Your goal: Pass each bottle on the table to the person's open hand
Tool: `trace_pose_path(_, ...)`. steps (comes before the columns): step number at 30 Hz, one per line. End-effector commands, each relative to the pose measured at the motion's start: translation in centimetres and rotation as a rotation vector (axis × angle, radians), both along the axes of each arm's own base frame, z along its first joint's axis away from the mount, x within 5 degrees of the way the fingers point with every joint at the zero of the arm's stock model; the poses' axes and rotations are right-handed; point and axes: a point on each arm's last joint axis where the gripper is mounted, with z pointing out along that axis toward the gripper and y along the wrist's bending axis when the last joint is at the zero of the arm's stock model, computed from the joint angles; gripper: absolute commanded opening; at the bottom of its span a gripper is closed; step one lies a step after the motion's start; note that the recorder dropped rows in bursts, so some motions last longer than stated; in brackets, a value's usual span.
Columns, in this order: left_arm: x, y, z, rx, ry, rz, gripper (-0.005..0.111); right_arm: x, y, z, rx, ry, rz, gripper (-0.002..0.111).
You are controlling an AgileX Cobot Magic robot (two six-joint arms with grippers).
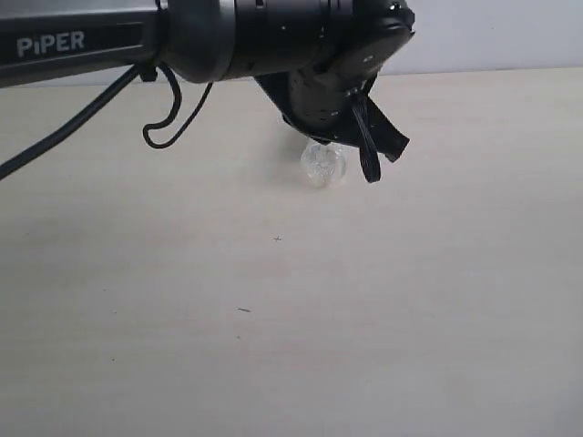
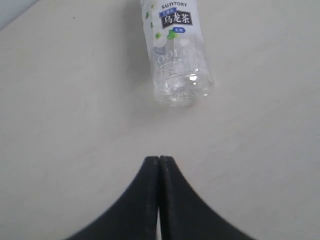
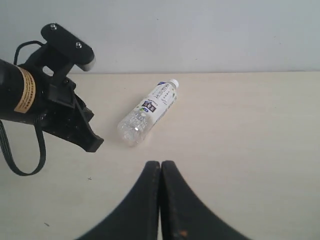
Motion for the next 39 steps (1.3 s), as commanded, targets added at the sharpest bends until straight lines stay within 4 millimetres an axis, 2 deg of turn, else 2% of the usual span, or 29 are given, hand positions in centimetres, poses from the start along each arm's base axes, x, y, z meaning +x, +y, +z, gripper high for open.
trace_pose_path(1, 0.3, 0.7, 0.5, -0.106, -0.009, -0.022, 0.0, 0.0, 0.0, 0.0, 0.003, -0.018, -0.001, 0.0)
trace_pose_path(11, 2.1, 2.8, 1.3, -0.363, 0.148, -0.049, 0.0, 0.0, 0.0, 0.0, 0.003, -0.018, -0.001, 0.0)
trace_pose_path(16, 2.1, 3.0, 0.7, -0.366, 0.144, -0.057, 0.0, 0.0, 0.0, 0.0, 0.003, -0.018, -0.001, 0.0)
trace_pose_path(32, 2.4, 2.8, 1.0, -0.373, 0.1, -0.097, 0.0, 0.0, 0.0, 0.0, 0.003, -0.018, -0.001, 0.0)
trace_pose_path(39, 2.2, 3.0, 0.2, -0.358, 0.115, -0.095, 0.0, 0.0, 0.0, 0.0, 0.003, -0.018, -0.001, 0.0)
